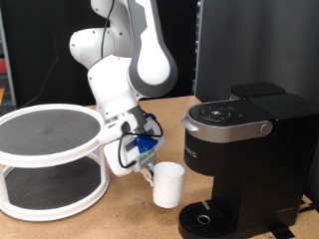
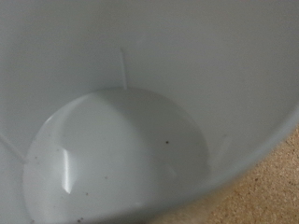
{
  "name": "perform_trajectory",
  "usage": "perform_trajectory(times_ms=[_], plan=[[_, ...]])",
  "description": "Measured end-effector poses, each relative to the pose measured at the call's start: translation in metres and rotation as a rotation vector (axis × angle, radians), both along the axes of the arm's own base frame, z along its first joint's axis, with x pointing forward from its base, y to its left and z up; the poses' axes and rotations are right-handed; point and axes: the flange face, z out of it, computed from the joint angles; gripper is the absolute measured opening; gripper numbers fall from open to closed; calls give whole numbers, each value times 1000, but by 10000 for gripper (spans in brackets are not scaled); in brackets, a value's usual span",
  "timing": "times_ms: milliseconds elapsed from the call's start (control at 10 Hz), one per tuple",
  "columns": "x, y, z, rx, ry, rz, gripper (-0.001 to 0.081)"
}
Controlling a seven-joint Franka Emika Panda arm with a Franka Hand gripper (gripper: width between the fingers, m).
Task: Make a cup of coffee with the keurig machine
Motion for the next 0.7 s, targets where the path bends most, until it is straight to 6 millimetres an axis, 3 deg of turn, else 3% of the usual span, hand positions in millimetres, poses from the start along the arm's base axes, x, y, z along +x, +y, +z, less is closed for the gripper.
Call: perform_trajectory(times_ms=[700], plan=[[27,37,-8,42,-2,-12,76]])
